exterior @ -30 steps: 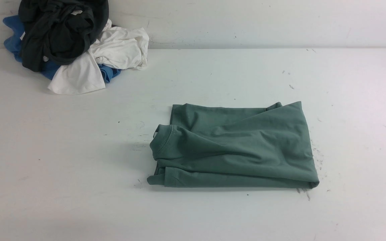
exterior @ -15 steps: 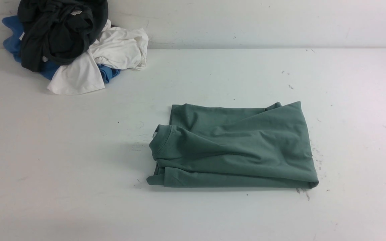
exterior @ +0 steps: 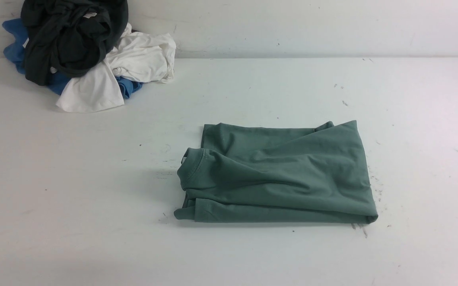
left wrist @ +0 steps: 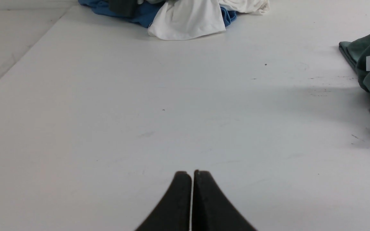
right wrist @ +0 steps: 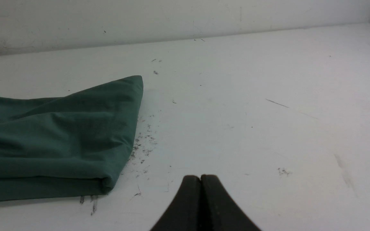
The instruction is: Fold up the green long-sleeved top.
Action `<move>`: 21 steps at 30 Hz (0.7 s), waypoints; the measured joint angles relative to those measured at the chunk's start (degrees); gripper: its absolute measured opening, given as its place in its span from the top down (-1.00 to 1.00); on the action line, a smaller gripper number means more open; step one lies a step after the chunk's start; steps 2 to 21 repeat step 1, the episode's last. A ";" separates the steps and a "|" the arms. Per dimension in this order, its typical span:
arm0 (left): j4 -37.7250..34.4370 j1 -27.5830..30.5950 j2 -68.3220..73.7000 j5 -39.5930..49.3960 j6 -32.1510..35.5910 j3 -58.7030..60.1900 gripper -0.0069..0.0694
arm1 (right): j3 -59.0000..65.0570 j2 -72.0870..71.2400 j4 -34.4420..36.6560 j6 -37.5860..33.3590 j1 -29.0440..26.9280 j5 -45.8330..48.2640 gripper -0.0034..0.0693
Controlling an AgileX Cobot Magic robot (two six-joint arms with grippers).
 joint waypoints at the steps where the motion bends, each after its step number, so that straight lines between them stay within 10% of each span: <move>1: 0.00 0.00 0.00 0.00 0.00 0.00 0.84 | 0.00 0.00 0.00 0.00 0.00 0.00 0.95; 21: 0.00 0.00 0.00 0.00 0.00 0.00 0.84 | 0.00 0.00 0.00 0.00 0.00 0.00 0.95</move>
